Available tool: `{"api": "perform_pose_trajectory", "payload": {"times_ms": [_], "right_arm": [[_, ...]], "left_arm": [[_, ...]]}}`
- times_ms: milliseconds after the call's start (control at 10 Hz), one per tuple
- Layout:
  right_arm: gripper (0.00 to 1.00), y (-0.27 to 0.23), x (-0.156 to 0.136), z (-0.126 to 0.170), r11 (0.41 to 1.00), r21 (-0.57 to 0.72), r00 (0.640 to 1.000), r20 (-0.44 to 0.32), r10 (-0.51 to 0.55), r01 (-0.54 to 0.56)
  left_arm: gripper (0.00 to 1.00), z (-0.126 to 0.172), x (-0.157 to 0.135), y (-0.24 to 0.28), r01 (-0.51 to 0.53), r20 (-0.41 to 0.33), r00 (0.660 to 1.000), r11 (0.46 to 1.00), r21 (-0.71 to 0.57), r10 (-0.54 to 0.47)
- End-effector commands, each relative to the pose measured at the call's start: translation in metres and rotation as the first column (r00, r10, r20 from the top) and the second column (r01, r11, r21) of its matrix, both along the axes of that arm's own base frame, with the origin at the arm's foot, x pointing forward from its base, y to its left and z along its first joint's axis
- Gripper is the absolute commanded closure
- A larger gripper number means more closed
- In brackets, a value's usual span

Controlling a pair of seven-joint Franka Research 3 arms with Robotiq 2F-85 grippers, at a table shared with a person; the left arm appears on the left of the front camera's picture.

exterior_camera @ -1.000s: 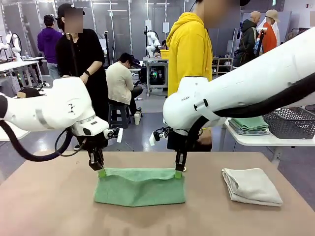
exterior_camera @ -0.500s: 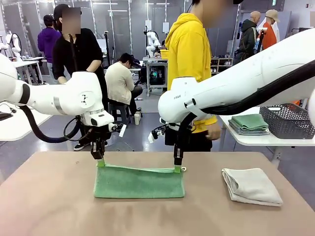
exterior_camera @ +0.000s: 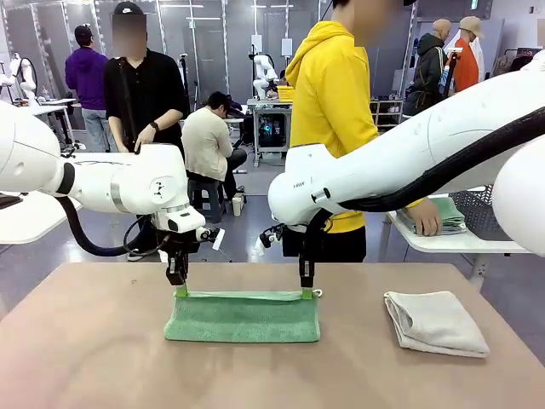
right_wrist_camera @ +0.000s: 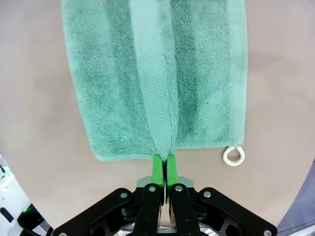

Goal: Fold the towels and place them in the basket.
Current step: When a person lays out a Towel with hook on the table, fold it in half twice.

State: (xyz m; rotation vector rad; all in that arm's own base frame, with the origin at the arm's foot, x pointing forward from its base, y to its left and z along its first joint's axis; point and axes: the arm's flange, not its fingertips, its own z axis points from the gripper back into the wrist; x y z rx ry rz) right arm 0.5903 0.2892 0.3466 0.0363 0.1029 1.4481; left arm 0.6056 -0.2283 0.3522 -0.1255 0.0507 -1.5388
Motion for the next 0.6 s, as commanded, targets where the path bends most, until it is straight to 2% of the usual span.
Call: {"api": "perform_pose_trajectory", "payload": {"times_ms": [0, 400, 500], "right_arm": [[0.96, 0.005, 0.005, -0.010, 1.000, -0.026, 0.999, 0.043, 0.014, -0.013], [0.96, 0.004, 0.006, -0.021, 1.000, 0.004, 0.998, 0.055, -0.009, 0.008], [0.87, 0.004, 0.006, -0.022, 1.000, 0.010, 0.998, 0.067, -0.020, 0.019]], "left_arm": [[0.97, -0.004, 0.005, 0.000, -0.011, 0.053, 0.999, 1.000, 0.009, 0.011], [0.97, -0.014, 0.008, -0.002, -0.016, 0.096, 0.995, 1.000, 0.021, 0.014], [0.90, -0.015, 0.007, -0.001, -0.017, 0.098, 0.995, 1.000, 0.025, 0.015]]}}
